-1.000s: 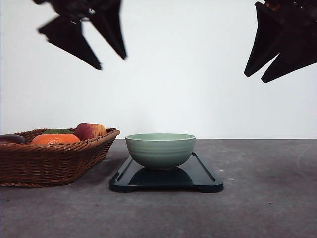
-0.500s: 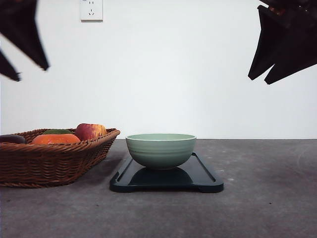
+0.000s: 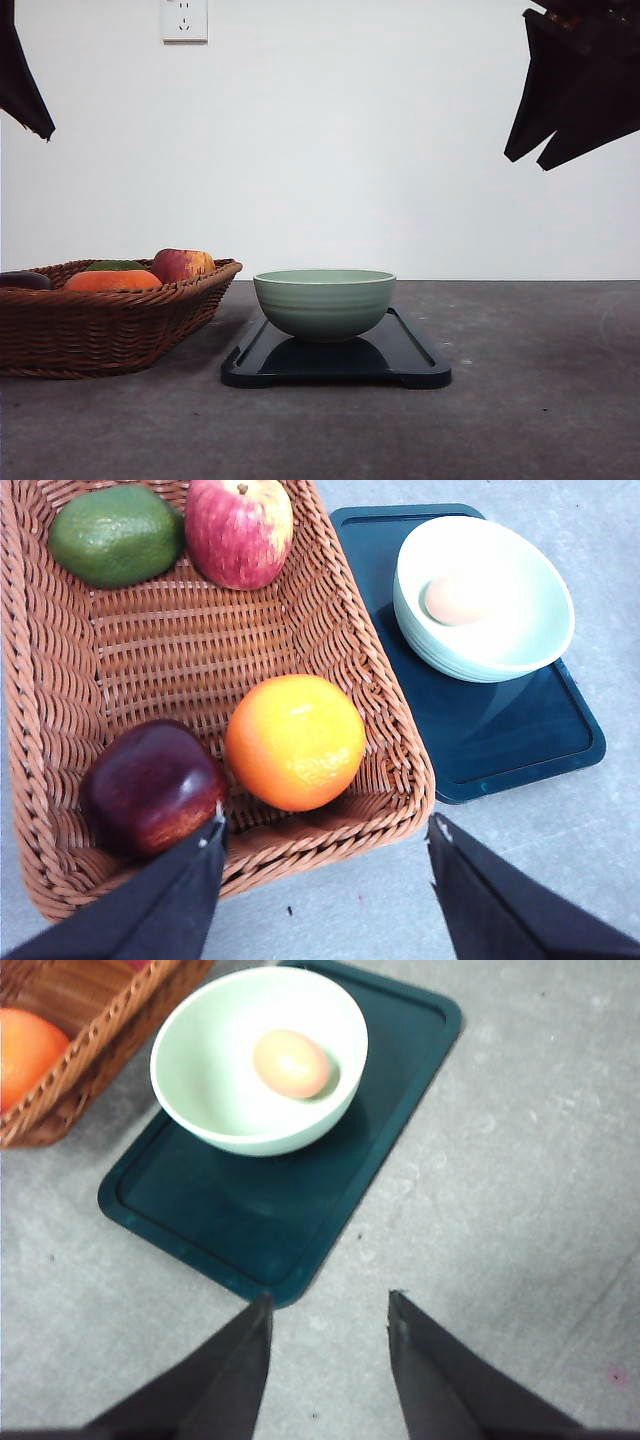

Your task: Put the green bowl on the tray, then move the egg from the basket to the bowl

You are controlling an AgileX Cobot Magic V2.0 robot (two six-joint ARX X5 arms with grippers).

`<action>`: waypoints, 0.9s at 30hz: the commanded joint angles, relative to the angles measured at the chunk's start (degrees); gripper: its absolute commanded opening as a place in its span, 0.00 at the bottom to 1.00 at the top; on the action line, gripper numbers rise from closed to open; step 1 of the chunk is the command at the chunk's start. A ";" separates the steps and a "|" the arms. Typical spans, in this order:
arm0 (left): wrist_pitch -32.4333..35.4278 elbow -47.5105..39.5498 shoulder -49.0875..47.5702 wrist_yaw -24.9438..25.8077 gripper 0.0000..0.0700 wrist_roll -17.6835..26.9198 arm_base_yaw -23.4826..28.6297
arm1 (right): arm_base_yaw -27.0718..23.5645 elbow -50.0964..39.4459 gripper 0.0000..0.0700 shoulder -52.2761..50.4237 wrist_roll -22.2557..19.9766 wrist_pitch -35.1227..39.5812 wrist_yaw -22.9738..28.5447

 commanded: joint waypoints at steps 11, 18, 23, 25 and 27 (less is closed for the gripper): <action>0.79 0.35 0.15 0.11 0.00 -0.42 -0.15 | 0.35 0.04 0.01 0.28 -0.39 0.78 -0.29; 0.81 0.35 0.15 0.13 0.00 -0.42 -0.15 | 0.34 0.04 0.01 0.28 -0.39 0.78 -0.27; 0.81 0.35 0.15 0.13 0.00 -0.42 -0.15 | 0.33 0.04 0.01 0.28 -0.39 0.78 -0.25; 0.79 0.34 -0.11 0.12 0.00 -0.22 -0.10 | 0.33 0.04 0.01 0.28 -0.39 0.78 -0.27; 0.83 0.26 -1.09 -0.13 0.00 3.54 0.42 | 0.34 0.04 0.01 0.28 -0.39 0.78 -0.27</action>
